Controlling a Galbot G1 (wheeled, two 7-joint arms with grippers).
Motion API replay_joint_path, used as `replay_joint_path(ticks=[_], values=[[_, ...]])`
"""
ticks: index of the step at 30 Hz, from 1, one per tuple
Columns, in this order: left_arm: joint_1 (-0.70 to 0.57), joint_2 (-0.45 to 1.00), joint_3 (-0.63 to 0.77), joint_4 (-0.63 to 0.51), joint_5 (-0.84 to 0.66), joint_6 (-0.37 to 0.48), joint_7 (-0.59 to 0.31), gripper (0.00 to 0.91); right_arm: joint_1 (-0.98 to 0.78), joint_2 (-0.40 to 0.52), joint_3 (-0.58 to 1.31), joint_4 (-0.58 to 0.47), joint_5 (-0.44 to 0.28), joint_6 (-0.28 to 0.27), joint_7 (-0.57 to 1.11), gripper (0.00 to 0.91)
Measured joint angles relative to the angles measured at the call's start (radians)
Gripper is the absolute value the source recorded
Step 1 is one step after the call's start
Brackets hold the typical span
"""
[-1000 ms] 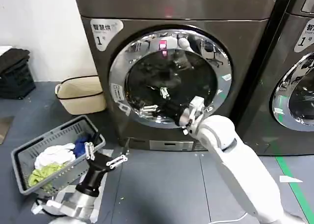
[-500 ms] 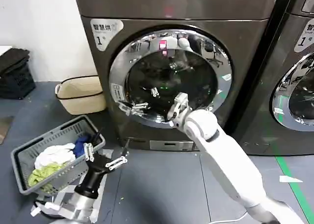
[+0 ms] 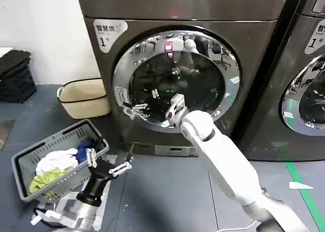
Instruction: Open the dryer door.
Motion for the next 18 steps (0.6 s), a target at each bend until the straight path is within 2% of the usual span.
replay_joint_path(ticks=[18], values=[[0.003, -0.001, -0.001, -0.004, -0.001, 0.000, 0.000, 0.907, 0.050, 0.046, -0.029, -0.100, -0.001, 0.009, -0.026, 0.907]])
